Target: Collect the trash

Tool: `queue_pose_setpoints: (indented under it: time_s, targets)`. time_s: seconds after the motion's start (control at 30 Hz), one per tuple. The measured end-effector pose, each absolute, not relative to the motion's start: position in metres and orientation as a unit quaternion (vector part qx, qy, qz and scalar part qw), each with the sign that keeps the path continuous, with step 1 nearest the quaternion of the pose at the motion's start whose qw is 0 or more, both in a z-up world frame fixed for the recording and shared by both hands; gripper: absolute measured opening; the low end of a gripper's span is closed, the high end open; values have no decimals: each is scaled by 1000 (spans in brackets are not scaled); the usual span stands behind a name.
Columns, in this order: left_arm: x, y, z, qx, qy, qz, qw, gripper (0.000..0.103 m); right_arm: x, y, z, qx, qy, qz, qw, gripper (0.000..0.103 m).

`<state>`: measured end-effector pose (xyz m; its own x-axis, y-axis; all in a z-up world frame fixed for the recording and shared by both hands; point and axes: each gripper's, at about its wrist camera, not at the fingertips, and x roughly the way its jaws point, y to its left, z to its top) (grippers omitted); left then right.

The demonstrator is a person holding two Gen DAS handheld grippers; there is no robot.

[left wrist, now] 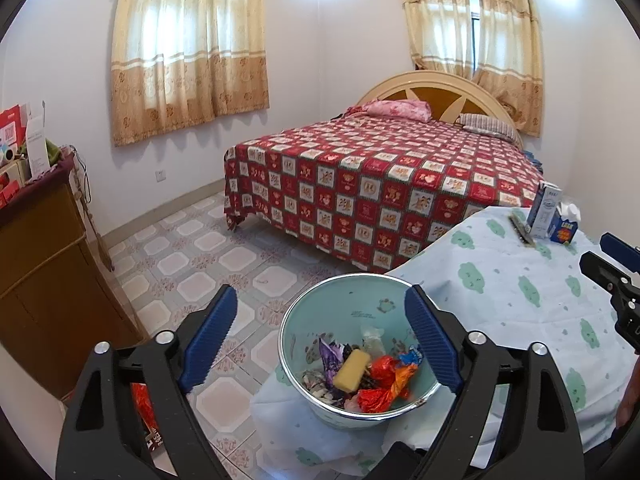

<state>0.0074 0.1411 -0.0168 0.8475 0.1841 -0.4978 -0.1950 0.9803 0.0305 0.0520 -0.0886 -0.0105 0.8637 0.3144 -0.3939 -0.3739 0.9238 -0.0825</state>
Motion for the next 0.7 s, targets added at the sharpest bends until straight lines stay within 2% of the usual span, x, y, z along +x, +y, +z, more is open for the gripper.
queue_pose_setpoints:
  time_s: [0.23, 0.7]
  targets:
    - [2, 134, -13, -3, 250, 95, 964, 94, 44, -103, -1, -69, 181, 166, 967, 56]
    - [-1, 134, -11, 2, 251, 94, 963, 95, 36, -111, 1, -69, 176, 158, 969, 58]
